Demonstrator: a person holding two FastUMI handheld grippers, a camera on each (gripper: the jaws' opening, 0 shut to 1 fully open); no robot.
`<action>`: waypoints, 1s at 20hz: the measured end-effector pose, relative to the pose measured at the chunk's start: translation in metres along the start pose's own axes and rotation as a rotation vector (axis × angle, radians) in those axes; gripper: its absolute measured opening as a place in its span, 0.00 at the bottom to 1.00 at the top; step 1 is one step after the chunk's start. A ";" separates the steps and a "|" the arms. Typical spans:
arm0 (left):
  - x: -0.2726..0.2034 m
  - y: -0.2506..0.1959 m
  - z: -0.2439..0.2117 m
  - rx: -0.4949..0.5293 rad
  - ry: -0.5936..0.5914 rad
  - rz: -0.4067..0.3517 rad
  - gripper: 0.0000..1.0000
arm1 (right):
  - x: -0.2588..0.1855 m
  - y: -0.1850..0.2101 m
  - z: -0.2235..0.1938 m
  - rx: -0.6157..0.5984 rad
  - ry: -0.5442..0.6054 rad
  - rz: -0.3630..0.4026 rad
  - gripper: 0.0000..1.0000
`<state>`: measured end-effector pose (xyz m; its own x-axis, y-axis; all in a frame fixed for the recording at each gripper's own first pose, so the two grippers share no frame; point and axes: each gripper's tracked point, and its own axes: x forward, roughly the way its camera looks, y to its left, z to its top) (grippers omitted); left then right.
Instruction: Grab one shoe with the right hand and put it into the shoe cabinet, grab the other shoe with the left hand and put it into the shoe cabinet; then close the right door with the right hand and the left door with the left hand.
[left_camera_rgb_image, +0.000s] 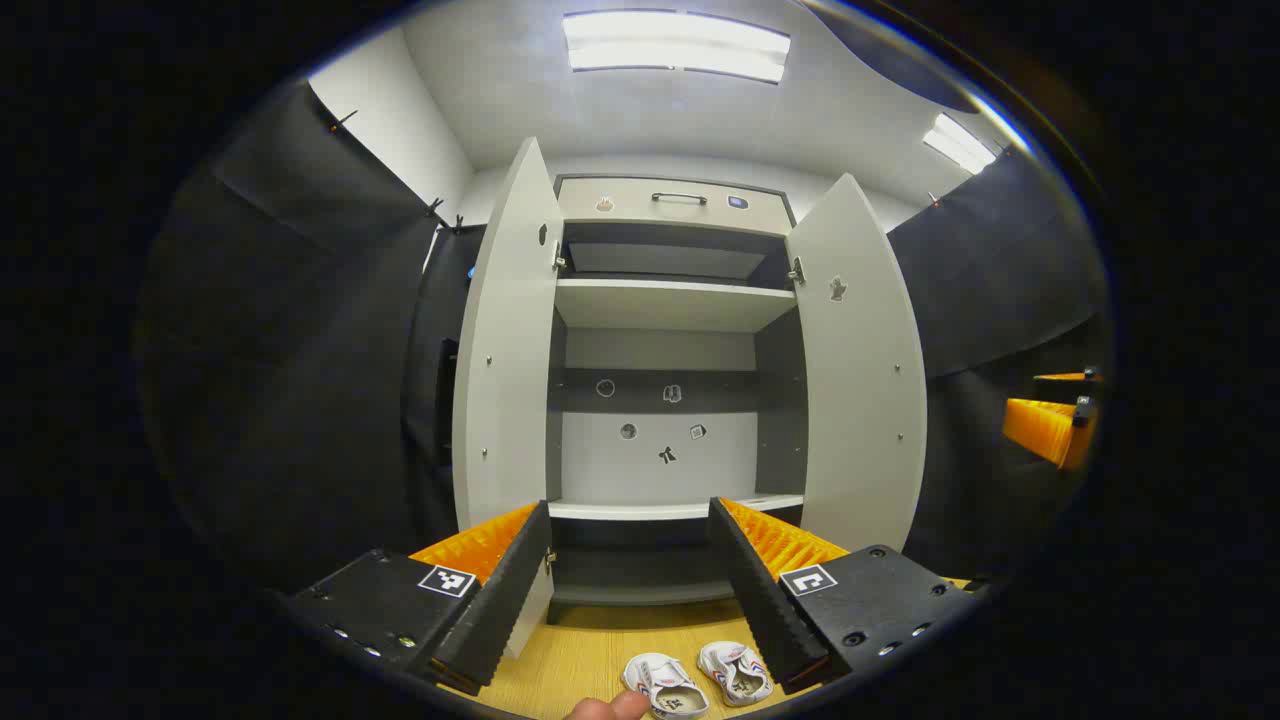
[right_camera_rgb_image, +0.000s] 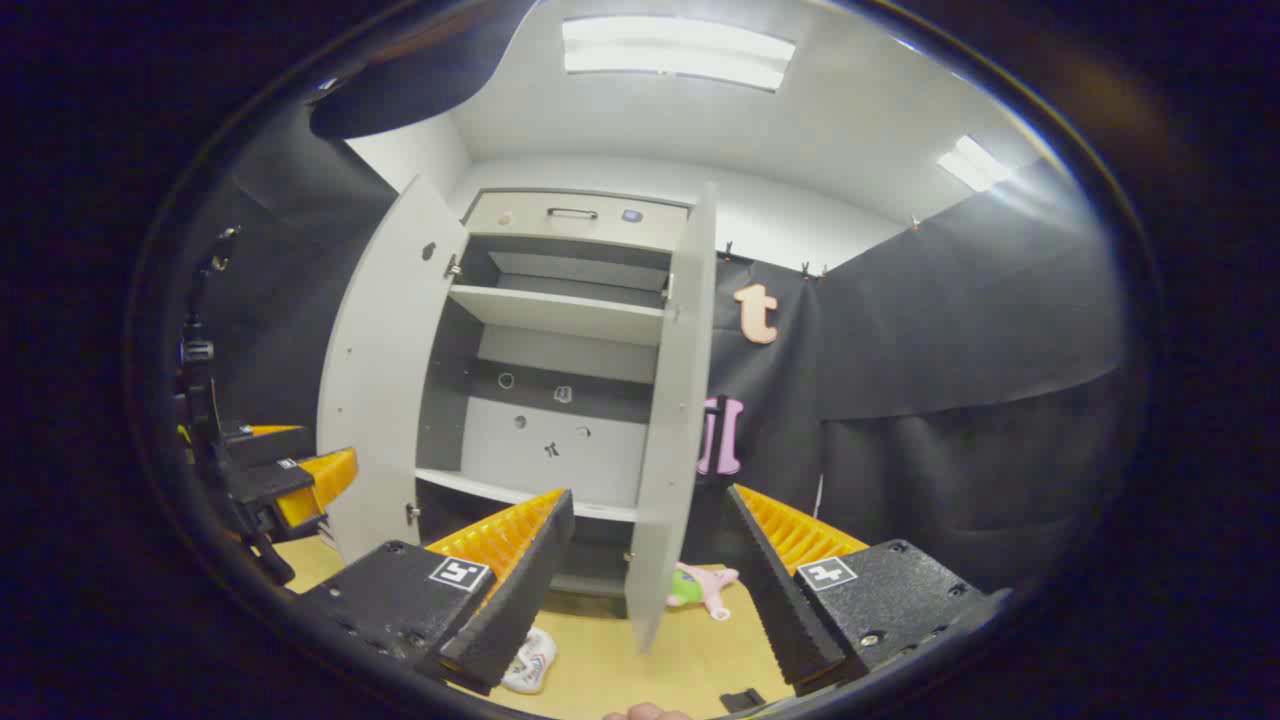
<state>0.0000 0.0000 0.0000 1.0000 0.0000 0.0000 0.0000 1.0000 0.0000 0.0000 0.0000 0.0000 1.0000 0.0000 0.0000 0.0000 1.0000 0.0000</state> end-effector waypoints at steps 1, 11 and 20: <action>0.002 0.001 0.004 -0.012 0.007 -0.022 0.95 | 0.007 0.015 -0.004 -0.006 0.009 0.014 0.95; 0.014 0.018 -0.005 0.020 0.016 0.005 0.95 | 0.042 0.063 -0.023 0.080 0.074 0.101 0.96; 0.031 0.022 -0.011 -0.001 0.024 0.011 0.95 | 0.052 0.061 -0.011 0.044 0.039 0.086 0.97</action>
<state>0.0306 0.0217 -0.0106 0.9996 0.0110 -0.0245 -0.0110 0.9999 -0.0008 0.0520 0.0611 -0.0108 0.9956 0.0862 -0.0369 -0.0845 0.9954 0.0451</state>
